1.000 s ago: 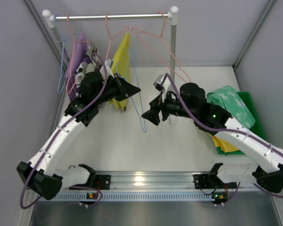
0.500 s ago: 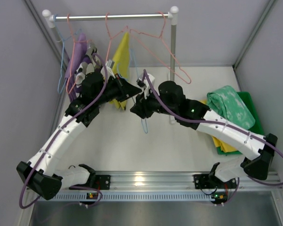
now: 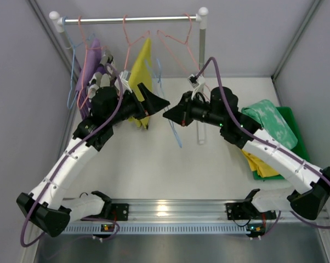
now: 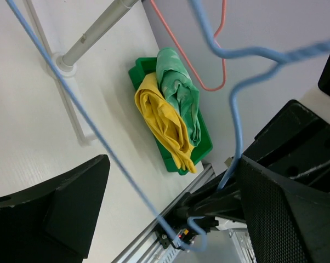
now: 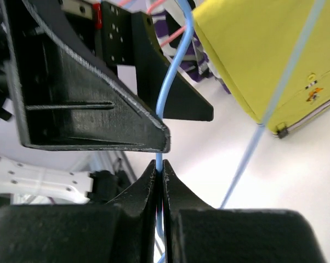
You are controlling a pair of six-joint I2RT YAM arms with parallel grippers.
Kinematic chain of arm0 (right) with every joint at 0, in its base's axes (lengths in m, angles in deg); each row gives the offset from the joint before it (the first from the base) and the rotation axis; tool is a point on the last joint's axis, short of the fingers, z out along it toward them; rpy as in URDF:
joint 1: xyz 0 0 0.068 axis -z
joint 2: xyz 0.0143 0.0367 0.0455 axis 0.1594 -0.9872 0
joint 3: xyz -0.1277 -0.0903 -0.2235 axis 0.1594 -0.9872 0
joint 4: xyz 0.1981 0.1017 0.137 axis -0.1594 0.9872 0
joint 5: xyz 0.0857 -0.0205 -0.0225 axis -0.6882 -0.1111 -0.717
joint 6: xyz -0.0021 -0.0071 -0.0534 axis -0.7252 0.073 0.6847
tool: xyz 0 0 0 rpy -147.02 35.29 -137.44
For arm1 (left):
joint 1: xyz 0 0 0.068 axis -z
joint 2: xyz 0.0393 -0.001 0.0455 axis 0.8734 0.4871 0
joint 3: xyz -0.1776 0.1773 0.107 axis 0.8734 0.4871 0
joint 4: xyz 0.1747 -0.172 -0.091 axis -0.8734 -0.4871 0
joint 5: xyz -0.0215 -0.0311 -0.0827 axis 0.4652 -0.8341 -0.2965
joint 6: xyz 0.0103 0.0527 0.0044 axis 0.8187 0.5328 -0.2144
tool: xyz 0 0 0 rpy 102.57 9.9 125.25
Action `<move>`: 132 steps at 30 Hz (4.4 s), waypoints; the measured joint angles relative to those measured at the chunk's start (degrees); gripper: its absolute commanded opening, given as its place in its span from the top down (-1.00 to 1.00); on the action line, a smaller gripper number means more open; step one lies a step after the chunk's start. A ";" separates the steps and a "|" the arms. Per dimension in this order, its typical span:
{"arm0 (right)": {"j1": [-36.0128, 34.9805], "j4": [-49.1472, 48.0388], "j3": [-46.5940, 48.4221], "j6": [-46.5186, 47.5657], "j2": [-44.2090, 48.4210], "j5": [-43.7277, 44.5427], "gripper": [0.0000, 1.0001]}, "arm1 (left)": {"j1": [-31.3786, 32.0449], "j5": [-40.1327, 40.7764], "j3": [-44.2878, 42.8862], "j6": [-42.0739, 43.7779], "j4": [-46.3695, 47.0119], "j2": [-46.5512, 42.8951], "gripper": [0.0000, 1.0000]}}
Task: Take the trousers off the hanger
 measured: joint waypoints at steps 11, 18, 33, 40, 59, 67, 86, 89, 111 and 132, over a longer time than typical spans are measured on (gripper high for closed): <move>2.93 -4.74 -5.09 -11.76 4.26 -3.63 1.00 | -1.05 0.13 1.90 6.51 0.72 -4.31 -0.98; 2.93 -2.97 -3.43 -12.92 5.75 1.66 1.00 | -2.60 3.91 1.07 17.35 -0.68 -8.79 -0.98; 2.95 -0.48 2.03 -12.70 6.86 6.97 1.00 | -4.72 12.24 -0.92 28.98 -3.72 -13.49 -0.98; 3.15 -0.37 12.70 -9.31 4.04 15.52 1.00 | -6.67 15.52 -0.92 28.85 -4.09 -13.51 -0.98; 2.62 0.35 32.35 -7.69 -18.58 28.70 1.00 | -9.07 16.59 -0.92 25.22 -4.15 -13.44 -0.98; 1.05 1.66 32.44 -9.92 -19.78 31.74 0.82 | -9.16 15.87 -2.12 25.94 -6.19 -11.74 -0.98; 0.11 0.48 19.93 -9.79 -15.45 26.32 -0.99 | -9.27 15.89 -20.28 36.81 -15.10 -1.99 -0.93; 0.09 -0.15 17.49 -7.89 -12.17 24.74 -0.99 | -9.31 16.37 -24.81 39.26 -17.53 1.49 -0.92; 0.13 -4.68 0.72 9.94 12.26 22.49 -0.99 | -19.04 1.73 -36.81 32.81 -20.96 22.86 -0.49; 0.83 -4.52 -2.08 10.80 15.08 23.91 -0.99 | -24.00 -21.27 -31.39 13.29 -5.18 24.28 0.06</move>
